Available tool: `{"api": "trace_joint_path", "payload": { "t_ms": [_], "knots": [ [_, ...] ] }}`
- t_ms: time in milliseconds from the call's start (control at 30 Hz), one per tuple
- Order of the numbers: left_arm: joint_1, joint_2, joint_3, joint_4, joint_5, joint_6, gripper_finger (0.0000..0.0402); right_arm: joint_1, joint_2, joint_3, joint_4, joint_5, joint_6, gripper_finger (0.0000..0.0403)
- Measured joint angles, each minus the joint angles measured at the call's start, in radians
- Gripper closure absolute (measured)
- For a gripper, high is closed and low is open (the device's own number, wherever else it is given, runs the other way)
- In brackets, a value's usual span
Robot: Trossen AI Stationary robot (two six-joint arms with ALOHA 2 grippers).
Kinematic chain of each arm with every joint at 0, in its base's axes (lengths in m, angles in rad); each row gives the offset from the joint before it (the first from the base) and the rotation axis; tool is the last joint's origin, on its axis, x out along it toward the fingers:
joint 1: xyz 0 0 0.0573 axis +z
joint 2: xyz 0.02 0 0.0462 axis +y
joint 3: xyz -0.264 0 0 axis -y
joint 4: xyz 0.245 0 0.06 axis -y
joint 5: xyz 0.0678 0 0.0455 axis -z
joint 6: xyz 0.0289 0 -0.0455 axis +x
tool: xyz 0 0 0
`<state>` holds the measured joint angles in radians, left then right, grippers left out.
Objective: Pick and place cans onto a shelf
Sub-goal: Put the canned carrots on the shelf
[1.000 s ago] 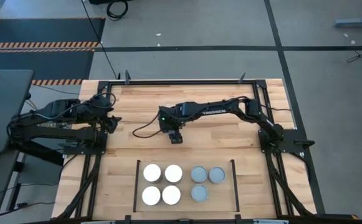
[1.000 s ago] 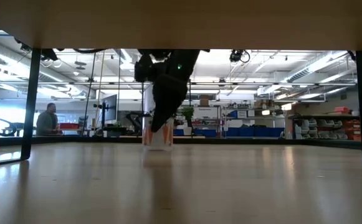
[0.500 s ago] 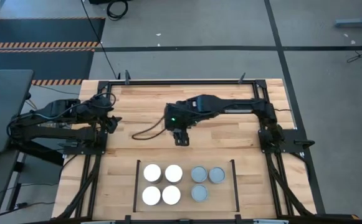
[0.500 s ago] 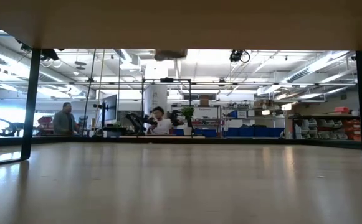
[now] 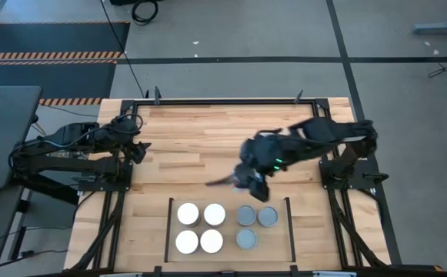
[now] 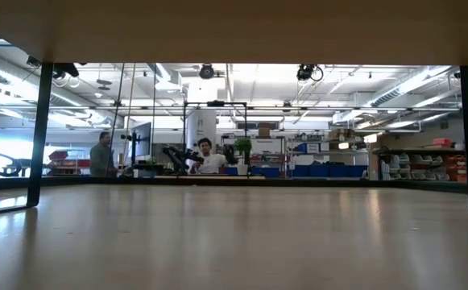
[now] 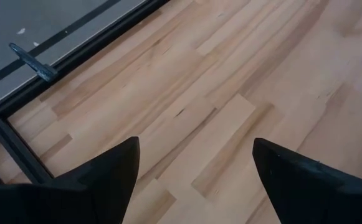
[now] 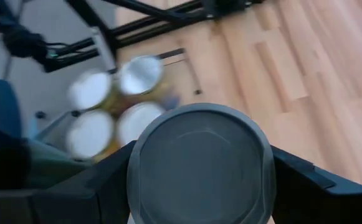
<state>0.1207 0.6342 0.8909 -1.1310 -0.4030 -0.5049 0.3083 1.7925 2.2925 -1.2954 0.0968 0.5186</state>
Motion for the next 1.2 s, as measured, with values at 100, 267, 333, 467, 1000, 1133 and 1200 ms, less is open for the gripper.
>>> {"api": "trace_joint_path", "payload": {
  "t_ms": [100,267,333,467,1000,1133,1200],
  "knots": [
    [0.0,0.0,0.0,0.002,0.0,0.0,0.0086,0.068,-0.031,0.0,-0.019,0.019,0.054,0.0113],
    [0.0,0.0,0.0,0.004,0.0,0.0,0.0086,0.19,-0.046,0.0,-0.095,0.045,0.14,0.0113],
    [0.0,0.0,0.0,0.004,0.0,0.0,0.0086,0.246,-0.045,0.0,-0.125,0.056,0.169,0.0113],
    [0.0,0.0,0.0,0.004,0.0,-0.004,0.0086,0.353,-0.02,-0.001,-0.154,0.084,0.189,0.0113],
    [0.0,0.0,0.0,0.005,0.0,-0.007,0.0086,0.524,0.174,-0.002,-0.136,0.171,-0.097,0.0113],
    [0.0,0.0,0.0,0.005,0.0,-0.007,0.0086,0.523,0.23,-0.002,-0.16,0.173,-0.095,0.0113],
    [0.0,0.0,0.0,0.005,0.0,-0.007,0.0086,0.524,0.257,-0.002,-0.182,0.173,-0.072,0.0113]
  ]
}}
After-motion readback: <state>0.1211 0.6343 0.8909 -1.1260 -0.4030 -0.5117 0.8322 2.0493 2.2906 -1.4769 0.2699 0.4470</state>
